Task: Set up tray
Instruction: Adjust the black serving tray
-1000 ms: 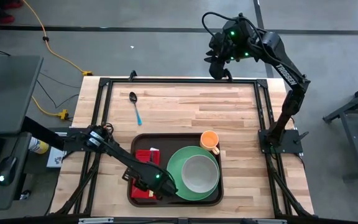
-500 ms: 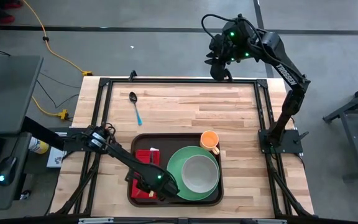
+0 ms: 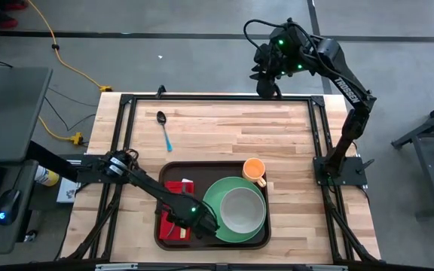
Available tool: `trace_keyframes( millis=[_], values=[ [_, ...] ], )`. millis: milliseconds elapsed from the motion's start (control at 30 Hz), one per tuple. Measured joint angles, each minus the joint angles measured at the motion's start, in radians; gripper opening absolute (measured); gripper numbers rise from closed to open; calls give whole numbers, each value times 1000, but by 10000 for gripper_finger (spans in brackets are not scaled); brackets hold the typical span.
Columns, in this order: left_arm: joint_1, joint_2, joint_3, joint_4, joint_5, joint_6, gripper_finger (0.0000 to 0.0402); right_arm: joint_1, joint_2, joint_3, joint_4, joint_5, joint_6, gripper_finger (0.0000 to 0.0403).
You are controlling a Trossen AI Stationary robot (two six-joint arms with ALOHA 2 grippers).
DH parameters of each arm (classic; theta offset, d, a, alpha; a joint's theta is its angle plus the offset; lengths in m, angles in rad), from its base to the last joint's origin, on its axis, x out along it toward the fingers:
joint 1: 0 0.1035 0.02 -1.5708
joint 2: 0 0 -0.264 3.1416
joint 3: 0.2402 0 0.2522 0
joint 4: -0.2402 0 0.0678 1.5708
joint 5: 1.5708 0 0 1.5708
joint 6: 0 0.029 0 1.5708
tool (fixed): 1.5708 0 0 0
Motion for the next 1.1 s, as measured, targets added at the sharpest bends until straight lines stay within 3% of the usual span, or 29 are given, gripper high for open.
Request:
trace_keyframes(
  millis=[200,367,500,600,967,1100],
  values=[
    [26,-62,85,-248,-184,28,116,-5,-10,0,-24,-58,-26,103],
    [33,-189,84,-267,-588,62,115,4,-36,0,-82,-286,-42,103],
    [63,-305,28,-262,-772,127,115,85,-36,0,-131,-361,-47,103],
    [105,-399,-11,-248,-864,212,115,175,-32,-2,-125,-330,-43,103],
    [265,-848,-30,-256,-1153,753,115,478,34,-2,-53,-279,-78,102],
    [308,-1019,-29,-256,-1169,888,115,540,114,-2,18,-268,-37,102]
  ],
)
